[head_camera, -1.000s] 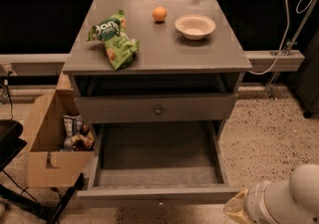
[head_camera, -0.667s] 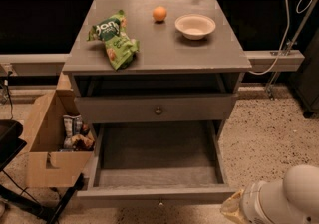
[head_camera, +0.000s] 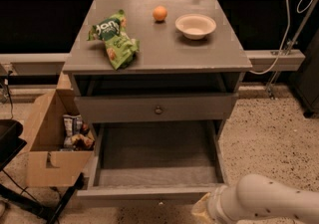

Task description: Close middle drawer

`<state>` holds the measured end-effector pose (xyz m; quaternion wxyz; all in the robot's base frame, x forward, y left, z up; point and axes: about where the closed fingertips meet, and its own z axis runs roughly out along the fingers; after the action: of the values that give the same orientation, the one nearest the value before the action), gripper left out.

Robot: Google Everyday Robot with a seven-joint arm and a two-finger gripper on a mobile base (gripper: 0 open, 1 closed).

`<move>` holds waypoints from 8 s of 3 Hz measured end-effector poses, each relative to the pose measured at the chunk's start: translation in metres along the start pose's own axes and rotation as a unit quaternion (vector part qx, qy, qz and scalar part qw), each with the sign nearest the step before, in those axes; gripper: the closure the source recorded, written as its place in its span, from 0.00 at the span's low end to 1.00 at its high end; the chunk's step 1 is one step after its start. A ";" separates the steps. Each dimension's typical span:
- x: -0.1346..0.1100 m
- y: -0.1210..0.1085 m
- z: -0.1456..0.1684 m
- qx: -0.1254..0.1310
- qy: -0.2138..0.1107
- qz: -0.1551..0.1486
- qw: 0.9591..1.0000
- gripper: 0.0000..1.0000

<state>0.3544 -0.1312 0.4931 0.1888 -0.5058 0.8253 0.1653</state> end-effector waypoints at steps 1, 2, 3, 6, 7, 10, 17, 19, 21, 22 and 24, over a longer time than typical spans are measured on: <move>0.006 -0.008 0.072 -0.004 -0.016 -0.001 1.000 1.00; 0.008 -0.017 0.128 -0.003 -0.045 0.004 0.999 1.00; 0.004 -0.027 0.188 -0.018 -0.094 0.009 0.995 1.00; -0.018 -0.059 0.226 -0.032 -0.126 -0.008 0.991 1.00; -0.018 -0.059 0.226 -0.032 -0.126 -0.008 0.991 1.00; -0.073 -0.113 0.254 -0.081 -0.124 -0.049 0.988 1.00; -0.126 -0.167 0.271 -0.153 -0.097 -0.111 0.977 1.00; -0.091 -0.146 0.128 -0.060 -0.135 -0.044 0.988 1.00; 0.053 -0.038 -0.006 -0.060 -0.068 -0.058 0.994 1.00; 0.096 -0.058 -0.096 0.019 -0.003 -0.096 0.995 1.00; 0.059 -0.138 -0.211 0.192 0.111 -0.145 0.964 1.00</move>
Offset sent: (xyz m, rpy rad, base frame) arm 0.0479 0.0705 -0.1829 0.1548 -0.0501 -0.0337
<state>0.4227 -0.3343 0.6382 0.2116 -0.5895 0.7751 -0.0830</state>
